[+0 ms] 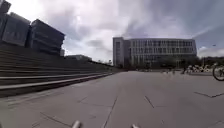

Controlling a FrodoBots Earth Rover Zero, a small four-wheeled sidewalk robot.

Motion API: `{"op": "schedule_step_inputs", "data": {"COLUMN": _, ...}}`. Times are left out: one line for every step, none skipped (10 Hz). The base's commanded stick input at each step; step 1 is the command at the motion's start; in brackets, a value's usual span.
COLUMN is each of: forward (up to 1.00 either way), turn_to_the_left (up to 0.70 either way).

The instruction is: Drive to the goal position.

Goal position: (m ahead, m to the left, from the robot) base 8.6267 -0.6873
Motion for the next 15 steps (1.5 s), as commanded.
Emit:
{"op": "schedule_step_inputs", "data": {"forward": 0.7, "turn_to_the_left": -0.34}}
{"op": "schedule_step_inputs", "data": {"forward": 0.7, "turn_to_the_left": -0.35}}
{"op": "schedule_step_inputs", "data": {"forward": 0.7, "turn_to_the_left": -0.35}}
{"op": "schedule_step_inputs", "data": {"forward": 0.7, "turn_to_the_left": -0.19}}
{"op": "schedule_step_inputs", "data": {"forward": 0.7, "turn_to_the_left": 0.0}}
{"op": "schedule_step_inputs", "data": {"forward": 0.7, "turn_to_the_left": 0.0}}
{"op": "schedule_step_inputs", "data": {"forward": 0.7, "turn_to_the_left": 0.0}}
{"op": "schedule_step_inputs", "data": {"forward": 0.7, "turn_to_the_left": -0.33}}
{"op": "schedule_step_inputs", "data": {"forward": 0.7, "turn_to_the_left": -0.34}}
{"op": "schedule_step_inputs", "data": {"forward": 0.7, "turn_to_the_left": -0.2}}
{"op": "schedule_step_inputs", "data": {"forward": 0.7, "turn_to_the_left": 0.0}}
{"op": "schedule_step_inputs", "data": {"forward": 0.7, "turn_to_the_left": 0.0}}
{"op": "schedule_step_inputs", "data": {"forward": 0.7, "turn_to_the_left": 0.0}}
{"op": "schedule_step_inputs", "data": {"forward": 0.7, "turn_to_the_left": 0.0}}
{"op": "schedule_step_inputs", "data": {"forward": 0.7, "turn_to_the_left": 0.0}}
